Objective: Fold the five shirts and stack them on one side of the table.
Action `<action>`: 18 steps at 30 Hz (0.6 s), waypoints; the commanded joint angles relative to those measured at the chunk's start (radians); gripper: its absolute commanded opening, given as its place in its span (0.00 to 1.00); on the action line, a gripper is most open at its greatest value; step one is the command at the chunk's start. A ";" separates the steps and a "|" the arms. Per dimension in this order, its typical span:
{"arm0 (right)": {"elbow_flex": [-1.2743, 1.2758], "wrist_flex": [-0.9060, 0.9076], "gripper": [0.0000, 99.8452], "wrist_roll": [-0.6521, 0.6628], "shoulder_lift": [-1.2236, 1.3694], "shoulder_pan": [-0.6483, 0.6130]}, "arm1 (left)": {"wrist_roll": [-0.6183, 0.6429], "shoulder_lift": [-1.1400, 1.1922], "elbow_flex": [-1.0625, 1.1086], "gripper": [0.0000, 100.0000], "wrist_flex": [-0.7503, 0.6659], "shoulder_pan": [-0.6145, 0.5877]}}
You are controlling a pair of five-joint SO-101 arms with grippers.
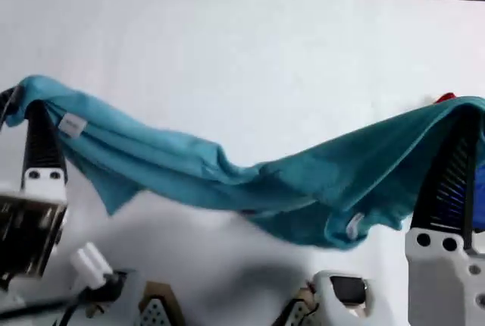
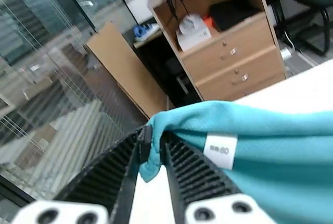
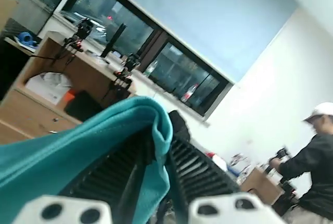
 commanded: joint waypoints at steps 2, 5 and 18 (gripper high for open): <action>0.054 -0.025 0.02 -0.015 0.036 0.002 | 0.003 -0.041 0.216 0.02 -0.038 0.005; 0.129 -0.108 0.02 -0.015 0.038 0.004 | 0.003 -0.103 0.415 0.02 -0.130 0.005; 0.198 -0.231 0.02 -0.018 0.025 0.002 | -0.041 -0.436 0.888 0.02 -0.296 -0.043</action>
